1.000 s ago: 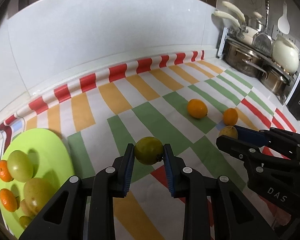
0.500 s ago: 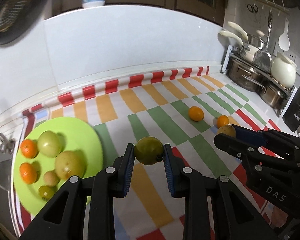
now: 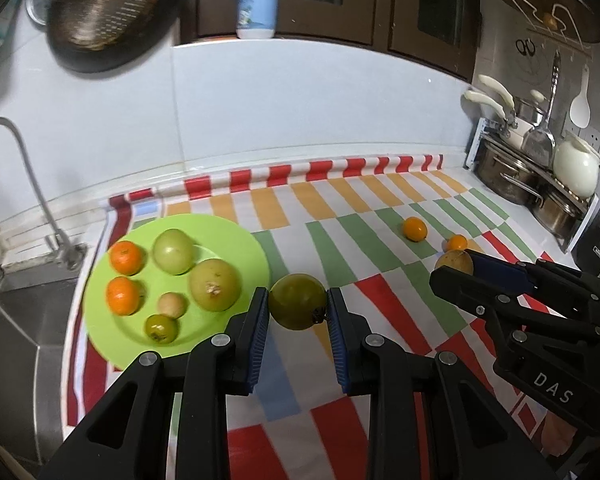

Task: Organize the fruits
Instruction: 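Carry both small fruits over the green plate and lower them onto it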

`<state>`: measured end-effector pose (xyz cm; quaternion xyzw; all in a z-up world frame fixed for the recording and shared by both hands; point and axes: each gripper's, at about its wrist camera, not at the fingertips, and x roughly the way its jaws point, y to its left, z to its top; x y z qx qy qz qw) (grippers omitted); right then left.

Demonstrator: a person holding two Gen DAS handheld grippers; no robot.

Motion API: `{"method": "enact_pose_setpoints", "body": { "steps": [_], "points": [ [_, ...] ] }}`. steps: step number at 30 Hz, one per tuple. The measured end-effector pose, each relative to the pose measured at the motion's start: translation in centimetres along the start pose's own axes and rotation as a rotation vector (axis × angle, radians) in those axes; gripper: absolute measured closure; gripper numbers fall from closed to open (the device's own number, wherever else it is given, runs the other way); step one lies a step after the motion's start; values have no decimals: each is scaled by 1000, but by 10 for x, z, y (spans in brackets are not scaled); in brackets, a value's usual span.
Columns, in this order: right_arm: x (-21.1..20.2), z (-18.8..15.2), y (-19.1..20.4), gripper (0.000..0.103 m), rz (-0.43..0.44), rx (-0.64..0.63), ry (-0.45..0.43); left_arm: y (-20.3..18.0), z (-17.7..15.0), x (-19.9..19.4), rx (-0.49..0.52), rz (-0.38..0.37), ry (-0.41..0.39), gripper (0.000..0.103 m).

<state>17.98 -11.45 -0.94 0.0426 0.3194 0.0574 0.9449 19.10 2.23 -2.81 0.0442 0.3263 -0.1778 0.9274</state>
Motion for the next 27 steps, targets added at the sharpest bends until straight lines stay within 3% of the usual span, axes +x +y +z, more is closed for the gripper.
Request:
{"method": "enact_pose_setpoints", "body": {
  "steps": [15,27],
  "points": [
    [-12,8,45,73,60,-50,-57,33,-5,-42,-14,66,-63,74],
    [4,27,72,73,91,-93,-87,64,3,-41,-37,107,-86,74]
  ]
}}
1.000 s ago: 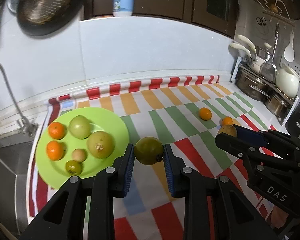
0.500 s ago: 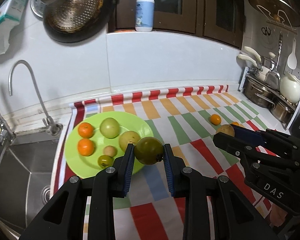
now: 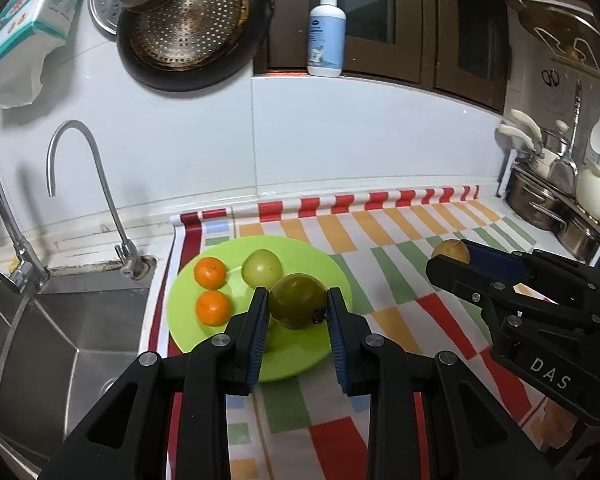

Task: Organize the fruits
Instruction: 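Carry both small fruits over the green plate and lower them onto it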

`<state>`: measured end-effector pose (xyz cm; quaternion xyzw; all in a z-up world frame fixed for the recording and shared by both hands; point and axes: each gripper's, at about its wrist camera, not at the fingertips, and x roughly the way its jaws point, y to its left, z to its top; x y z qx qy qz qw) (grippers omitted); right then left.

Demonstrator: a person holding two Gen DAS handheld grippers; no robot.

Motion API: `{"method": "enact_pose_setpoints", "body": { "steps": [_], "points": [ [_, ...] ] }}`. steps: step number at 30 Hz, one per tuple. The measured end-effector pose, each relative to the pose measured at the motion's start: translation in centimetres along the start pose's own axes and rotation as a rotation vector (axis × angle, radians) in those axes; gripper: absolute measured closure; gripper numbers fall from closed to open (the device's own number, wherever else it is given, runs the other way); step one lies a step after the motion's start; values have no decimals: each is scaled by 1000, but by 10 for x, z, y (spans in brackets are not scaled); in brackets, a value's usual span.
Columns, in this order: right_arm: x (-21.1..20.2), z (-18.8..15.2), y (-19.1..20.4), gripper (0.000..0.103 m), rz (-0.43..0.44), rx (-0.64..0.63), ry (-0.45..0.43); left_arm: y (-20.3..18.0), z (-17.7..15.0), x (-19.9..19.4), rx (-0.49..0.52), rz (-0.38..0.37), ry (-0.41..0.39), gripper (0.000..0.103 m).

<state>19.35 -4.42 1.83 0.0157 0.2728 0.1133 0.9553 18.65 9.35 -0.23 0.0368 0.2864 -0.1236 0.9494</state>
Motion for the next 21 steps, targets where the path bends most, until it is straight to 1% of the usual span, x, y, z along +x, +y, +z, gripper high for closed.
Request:
{"method": "enact_pose_setpoints", "body": {
  "steps": [9,15,21],
  "points": [
    [29,17,6,73,29,-32,2,18,12,20,-21,28,-10,74],
    [58,27,6,73,54,-49,13,30,15,43,-33,53,14,74],
    [90,30,6,73,77,-58,47,42,16,64,-44,70,35,74]
  ]
}}
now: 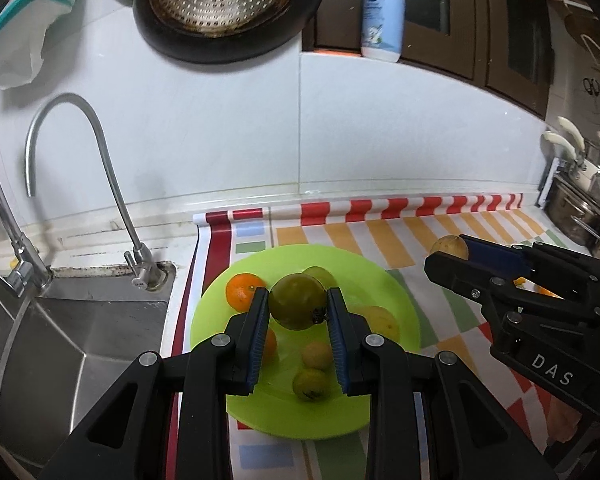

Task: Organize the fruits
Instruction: 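Carry both small fruits over the green plate and lower them onto it, then open both grippers to release the fruits and lift away from the plate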

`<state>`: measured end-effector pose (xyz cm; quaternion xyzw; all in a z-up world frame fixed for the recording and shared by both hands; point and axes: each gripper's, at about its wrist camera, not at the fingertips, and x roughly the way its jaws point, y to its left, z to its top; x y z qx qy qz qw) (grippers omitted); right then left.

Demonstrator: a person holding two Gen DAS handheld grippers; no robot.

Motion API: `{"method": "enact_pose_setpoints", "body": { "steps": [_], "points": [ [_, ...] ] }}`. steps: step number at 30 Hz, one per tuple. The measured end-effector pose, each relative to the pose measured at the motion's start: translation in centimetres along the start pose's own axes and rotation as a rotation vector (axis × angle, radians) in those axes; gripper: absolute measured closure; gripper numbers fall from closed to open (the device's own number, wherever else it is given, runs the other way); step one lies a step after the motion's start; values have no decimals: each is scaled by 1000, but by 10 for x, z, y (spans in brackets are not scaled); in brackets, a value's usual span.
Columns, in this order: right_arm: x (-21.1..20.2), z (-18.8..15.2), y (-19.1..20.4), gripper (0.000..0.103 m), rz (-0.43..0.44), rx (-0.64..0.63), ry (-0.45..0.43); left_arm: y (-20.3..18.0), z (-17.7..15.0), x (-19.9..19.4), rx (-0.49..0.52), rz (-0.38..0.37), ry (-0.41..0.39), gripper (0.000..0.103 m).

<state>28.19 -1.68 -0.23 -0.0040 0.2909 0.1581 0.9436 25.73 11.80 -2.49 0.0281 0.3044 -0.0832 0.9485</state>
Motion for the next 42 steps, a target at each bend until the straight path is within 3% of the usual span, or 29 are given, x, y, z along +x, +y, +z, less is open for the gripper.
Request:
{"method": "enact_pose_setpoints", "body": {
  "steps": [23,27,35,42],
  "points": [
    [72,-7,-8,73,38,2,95,14,-3,58,-19,-10,86,73],
    [71,-6,-9,66,34,12,92,13,-2,55,-20,1,78,66],
    [51,-6,-12,66,8,29,66,13,-2,34,-28,26,48,58],
    [22,-6,-12,51,-39,35,23,10,-1,10,-36,49,12,44]
  ]
}}
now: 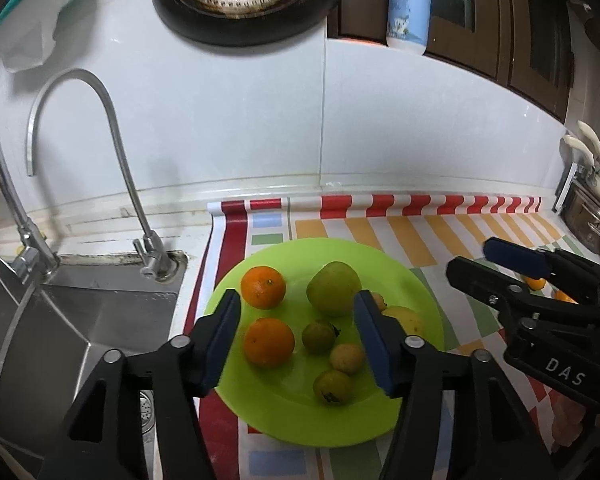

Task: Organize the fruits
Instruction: 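Open both grippers to release the fruits and lift away from the plate, then move both open grippers toward the two remaining small mandarin oranges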

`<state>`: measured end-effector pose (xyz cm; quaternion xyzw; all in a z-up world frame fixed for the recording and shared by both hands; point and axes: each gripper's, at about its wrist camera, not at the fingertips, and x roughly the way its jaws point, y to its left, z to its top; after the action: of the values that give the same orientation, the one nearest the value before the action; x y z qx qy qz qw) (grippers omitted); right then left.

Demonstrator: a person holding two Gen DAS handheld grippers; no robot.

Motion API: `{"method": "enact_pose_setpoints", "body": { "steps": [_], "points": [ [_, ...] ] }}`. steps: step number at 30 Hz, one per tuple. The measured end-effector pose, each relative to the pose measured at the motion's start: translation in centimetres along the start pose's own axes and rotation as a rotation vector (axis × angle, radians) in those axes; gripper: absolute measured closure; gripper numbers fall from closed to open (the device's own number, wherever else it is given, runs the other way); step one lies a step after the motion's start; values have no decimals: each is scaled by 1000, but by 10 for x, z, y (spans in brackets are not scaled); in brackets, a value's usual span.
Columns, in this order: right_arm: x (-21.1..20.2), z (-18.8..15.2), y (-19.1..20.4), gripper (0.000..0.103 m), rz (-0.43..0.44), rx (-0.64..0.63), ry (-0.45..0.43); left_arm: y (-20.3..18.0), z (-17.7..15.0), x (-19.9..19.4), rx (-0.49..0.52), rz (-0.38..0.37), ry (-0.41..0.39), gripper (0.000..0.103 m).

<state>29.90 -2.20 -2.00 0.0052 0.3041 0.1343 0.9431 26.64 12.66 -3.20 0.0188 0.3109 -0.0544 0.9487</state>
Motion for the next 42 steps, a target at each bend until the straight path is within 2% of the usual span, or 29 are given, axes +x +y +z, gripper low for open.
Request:
{"method": "enact_pose_setpoints", "body": {
  "steps": [2,8,23,30,42],
  "points": [
    [-9,0,-1,49,-15,5,-14,-1,0,-7,-4,2,-10,43],
    [-33,-3,-2,43,-40,15,-34,-9,-1,-32,0,16,-52,29],
    [-100,-25,-10,27,-145,52,-98,-33,-13,-82,37,22,-122,5],
    [-128,-36,-19,20,-200,79,-124,-51,-16,-97,66,0,-150,4],
    [-169,-55,-42,20,-298,123,-149,-89,-18,-111,114,-77,-179,4]
  ]
}}
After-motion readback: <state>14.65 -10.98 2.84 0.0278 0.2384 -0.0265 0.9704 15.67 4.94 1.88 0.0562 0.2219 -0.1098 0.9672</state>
